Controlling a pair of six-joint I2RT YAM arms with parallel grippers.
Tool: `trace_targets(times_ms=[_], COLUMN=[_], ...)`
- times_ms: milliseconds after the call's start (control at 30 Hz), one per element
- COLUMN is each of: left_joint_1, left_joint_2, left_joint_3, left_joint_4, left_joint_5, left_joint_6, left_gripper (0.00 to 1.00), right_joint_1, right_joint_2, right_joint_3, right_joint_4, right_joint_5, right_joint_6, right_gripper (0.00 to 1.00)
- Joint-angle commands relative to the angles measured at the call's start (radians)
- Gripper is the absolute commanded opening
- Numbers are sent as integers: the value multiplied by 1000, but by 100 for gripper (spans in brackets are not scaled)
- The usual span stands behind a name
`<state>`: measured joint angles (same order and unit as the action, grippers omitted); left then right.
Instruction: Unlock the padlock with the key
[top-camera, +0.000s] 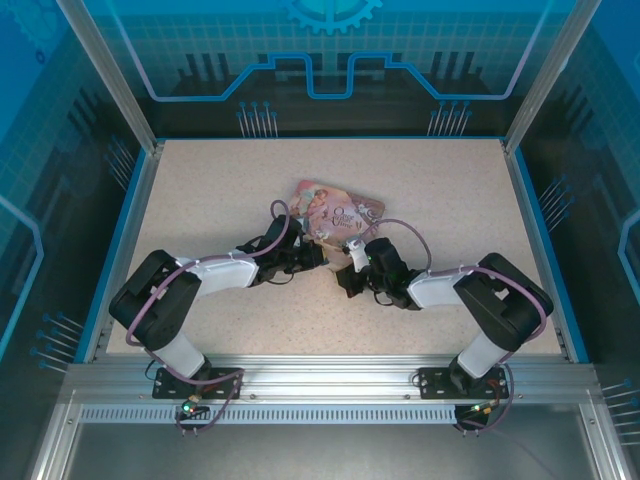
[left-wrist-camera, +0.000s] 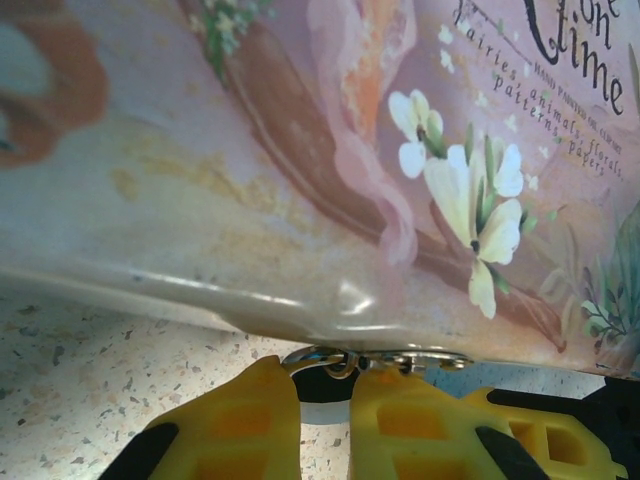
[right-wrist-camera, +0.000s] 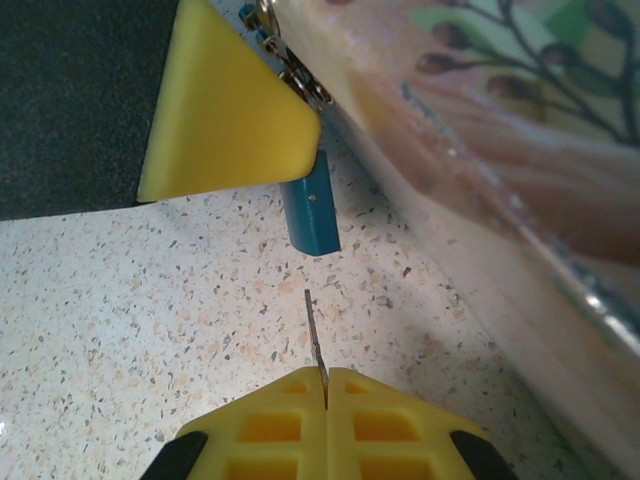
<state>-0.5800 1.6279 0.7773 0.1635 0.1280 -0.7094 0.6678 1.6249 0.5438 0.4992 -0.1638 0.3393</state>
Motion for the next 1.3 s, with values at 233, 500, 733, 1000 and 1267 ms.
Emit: trace_targets(times_ms=[233,500,733,1000,1267], left_joint_1=[-16,-23,-24,46,139], left_joint_2=[-53,-48,-67,-40,58], left_joint_3=[43,37,23,32,96], left_joint_4=[8,8,-11,-9,39], left_joint_5=[16,-8,-77,-115,-123], left_joint_6=[-30,-26,31,68,133], left_gripper=[6,6,20,25,26], right_joint_1=[17,18,11,-39,-92], right_joint_2=[58,61,-36,-224,-406], right_joint_3=[-26,-40,-82,-106,-115], right_joint_4=[129,144,72,-102,-245], right_joint_5=[15,34,80,98,89], right_joint_6=[10,10,-2,-25,-12], right_gripper=[0,0,0,0,0])
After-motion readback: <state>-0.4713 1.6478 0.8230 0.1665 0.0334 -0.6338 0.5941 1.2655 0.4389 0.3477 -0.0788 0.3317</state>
